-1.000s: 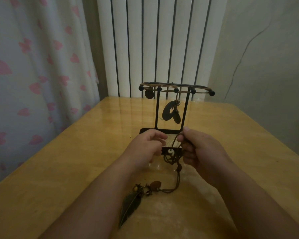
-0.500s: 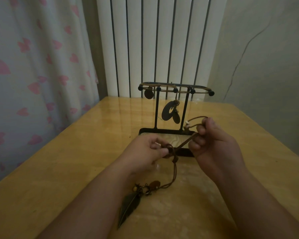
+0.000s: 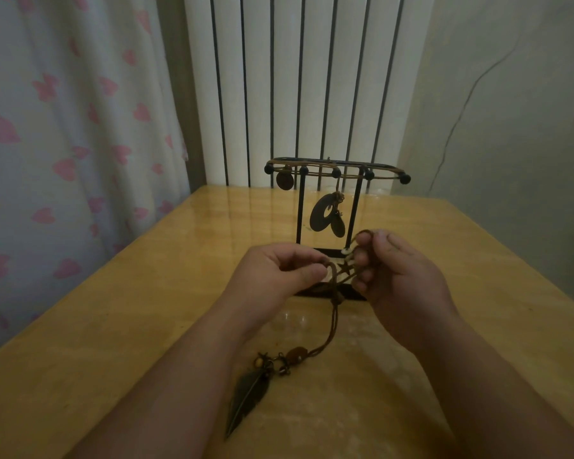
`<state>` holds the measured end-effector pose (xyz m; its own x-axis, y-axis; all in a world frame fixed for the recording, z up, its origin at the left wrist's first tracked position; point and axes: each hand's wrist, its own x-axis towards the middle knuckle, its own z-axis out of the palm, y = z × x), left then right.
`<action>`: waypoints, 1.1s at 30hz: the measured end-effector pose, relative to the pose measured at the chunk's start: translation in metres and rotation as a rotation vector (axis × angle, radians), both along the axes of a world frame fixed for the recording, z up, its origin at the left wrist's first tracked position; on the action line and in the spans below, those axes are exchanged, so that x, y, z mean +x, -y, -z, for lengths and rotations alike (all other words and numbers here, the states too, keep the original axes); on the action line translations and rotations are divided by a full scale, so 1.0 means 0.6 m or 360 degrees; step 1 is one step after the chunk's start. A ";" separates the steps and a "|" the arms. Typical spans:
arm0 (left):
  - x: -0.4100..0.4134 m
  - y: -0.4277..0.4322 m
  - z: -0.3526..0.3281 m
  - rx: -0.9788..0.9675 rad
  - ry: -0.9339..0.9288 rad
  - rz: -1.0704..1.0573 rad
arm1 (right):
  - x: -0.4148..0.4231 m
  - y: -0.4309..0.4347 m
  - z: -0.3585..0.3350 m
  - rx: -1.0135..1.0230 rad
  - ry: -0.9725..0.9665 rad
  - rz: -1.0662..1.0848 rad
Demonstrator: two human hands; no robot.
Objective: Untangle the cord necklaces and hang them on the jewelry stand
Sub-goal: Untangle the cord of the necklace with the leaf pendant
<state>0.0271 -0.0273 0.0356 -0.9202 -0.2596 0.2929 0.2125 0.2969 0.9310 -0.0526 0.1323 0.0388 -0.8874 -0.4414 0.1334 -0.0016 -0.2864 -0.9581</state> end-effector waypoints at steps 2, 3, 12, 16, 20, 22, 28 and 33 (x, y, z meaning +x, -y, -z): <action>-0.001 0.002 0.001 0.0030 -0.0028 -0.0008 | 0.001 0.003 0.005 0.0554 -0.0293 0.0138; -0.001 0.002 0.001 0.0024 -0.0029 -0.0014 | -0.001 0.005 0.008 0.0825 -0.0458 0.0244; -0.010 0.002 0.007 -0.0066 -0.0041 -0.0183 | 0.009 0.016 0.005 0.0657 -0.0419 0.0234; -0.013 0.004 0.010 -0.0071 -0.0060 -0.0234 | 0.018 0.016 0.006 0.0766 -0.0462 -0.0025; -0.014 0.005 0.008 -0.0016 -0.0018 -0.0237 | 0.022 0.012 0.000 0.0920 -0.0551 0.0025; -0.014 0.006 0.008 0.0128 0.0054 -0.0187 | 0.019 0.009 -0.010 0.0816 -0.0373 0.0068; -0.017 0.018 0.013 0.0304 0.0094 -0.0114 | -0.011 -0.008 -0.020 0.0704 0.0120 0.0254; -0.013 0.017 0.010 0.0165 0.0046 -0.0242 | -0.012 -0.034 -0.013 0.0925 -0.0028 -0.0233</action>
